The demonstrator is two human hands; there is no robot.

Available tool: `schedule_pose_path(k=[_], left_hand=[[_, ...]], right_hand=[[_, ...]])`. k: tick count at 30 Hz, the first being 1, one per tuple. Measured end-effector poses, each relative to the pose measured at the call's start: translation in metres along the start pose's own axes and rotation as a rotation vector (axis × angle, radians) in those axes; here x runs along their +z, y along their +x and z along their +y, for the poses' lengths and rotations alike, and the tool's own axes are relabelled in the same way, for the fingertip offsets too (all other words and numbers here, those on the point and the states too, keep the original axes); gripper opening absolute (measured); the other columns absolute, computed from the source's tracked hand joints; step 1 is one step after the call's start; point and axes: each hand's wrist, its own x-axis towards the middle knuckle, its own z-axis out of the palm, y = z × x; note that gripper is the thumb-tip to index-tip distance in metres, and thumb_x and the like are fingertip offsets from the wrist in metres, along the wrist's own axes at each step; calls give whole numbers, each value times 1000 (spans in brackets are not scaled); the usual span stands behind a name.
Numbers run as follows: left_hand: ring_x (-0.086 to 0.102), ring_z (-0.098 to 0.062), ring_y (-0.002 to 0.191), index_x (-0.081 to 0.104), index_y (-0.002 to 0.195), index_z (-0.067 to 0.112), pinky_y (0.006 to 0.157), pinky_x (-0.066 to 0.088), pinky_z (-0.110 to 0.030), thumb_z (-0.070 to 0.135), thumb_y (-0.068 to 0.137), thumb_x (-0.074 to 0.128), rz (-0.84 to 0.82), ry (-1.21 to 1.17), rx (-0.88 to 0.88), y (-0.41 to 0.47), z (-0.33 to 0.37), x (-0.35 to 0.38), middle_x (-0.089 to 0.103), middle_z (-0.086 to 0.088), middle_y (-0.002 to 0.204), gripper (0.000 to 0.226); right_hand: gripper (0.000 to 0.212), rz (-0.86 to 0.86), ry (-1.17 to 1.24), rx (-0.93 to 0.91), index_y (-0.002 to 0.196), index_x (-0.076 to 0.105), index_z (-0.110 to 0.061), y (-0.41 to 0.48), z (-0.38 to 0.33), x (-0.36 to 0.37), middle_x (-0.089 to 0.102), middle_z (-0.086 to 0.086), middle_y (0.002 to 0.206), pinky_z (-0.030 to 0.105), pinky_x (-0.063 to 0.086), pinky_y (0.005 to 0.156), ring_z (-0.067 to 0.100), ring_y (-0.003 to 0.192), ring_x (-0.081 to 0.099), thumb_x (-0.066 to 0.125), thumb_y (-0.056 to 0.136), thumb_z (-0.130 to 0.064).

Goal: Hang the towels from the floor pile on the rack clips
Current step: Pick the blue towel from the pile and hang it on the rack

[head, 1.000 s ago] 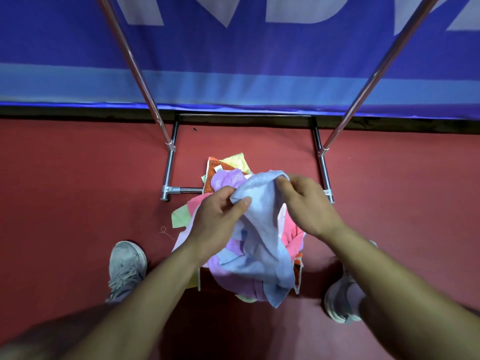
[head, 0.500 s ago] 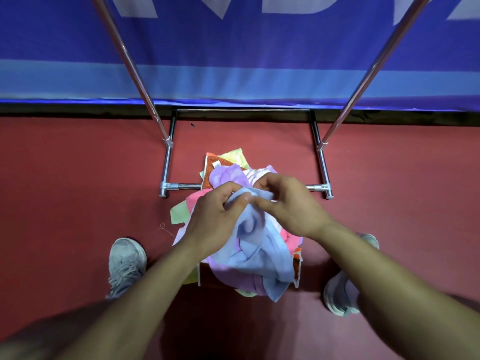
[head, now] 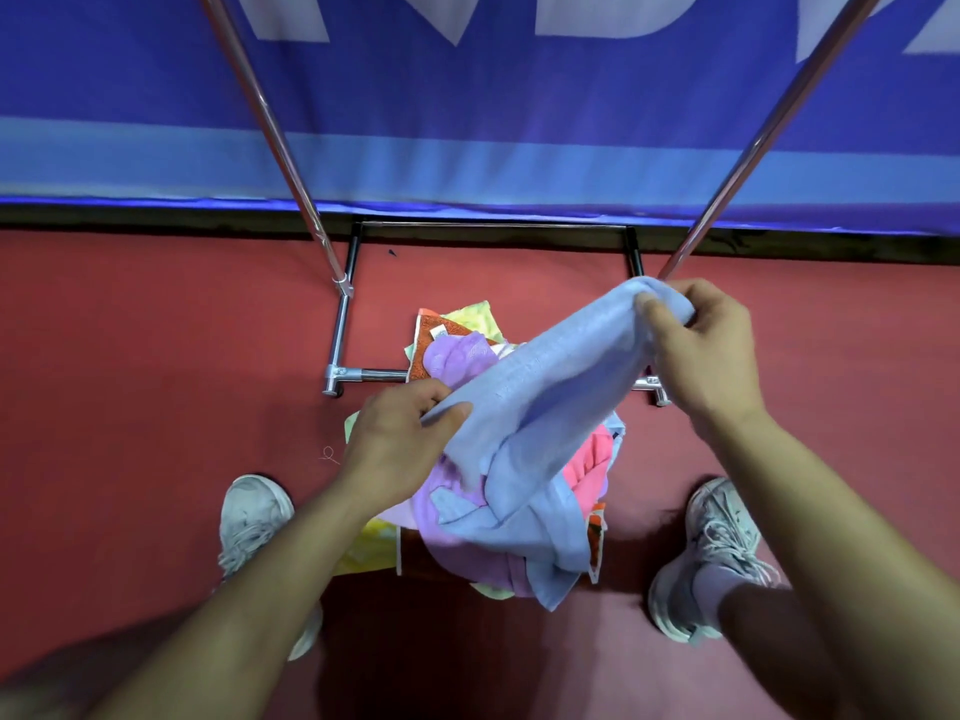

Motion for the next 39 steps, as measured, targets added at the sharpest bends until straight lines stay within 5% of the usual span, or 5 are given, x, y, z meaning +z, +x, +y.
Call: schedule_pose_path(k=[7, 16, 20, 25, 39], left_hand=[[33, -15, 60, 60, 70, -3, 62, 31, -32, 32, 93, 69, 193, -253, -252, 8, 3, 11, 36, 2, 60, 43], [62, -25, 74, 64, 86, 18, 70, 50, -34, 18, 102, 53, 66, -797, -727, 11, 30, 28, 66, -10, 86, 18], [62, -26, 81, 62, 98, 17, 73, 55, -36, 23, 103, 52, 103, -870, -792, 12, 29, 27, 64, -9, 94, 13], [62, -26, 74, 61, 102, 12, 74, 54, -37, 13, 101, 50, 141, -947, -866, 17, 26, 18, 64, -11, 88, 11], [65, -25, 86, 68, 105, 4, 74, 61, -35, 9, 99, 54, -27, -1163, -795, 10, 44, 15, 66, -12, 93, 16]], right_hand=[[47, -286, -201, 63, 69, 61, -3, -16, 15, 19, 56, 16, 58, 48, 53, 59, 18, 56, 46, 65, 85, -46], [50, -492, -391, -291, 54, 41, -23, -65, 1, 57, 35, 1, 45, 26, 27, 48, 19, 49, 34, 59, 99, -34], [26, -572, -500, -369, 81, 69, -28, -84, 3, 63, 56, -2, 56, 37, 45, 58, 20, 58, 48, 48, 93, -40], [41, -602, -534, -407, 91, 68, -29, -101, 5, 64, 69, -2, 77, 38, 47, 66, 20, 69, 57, 32, 90, -47], [21, -521, -481, -326, 107, 69, -27, -93, 10, 62, 61, -2, 66, 37, 47, 62, 17, 63, 54, 58, 90, -32]])
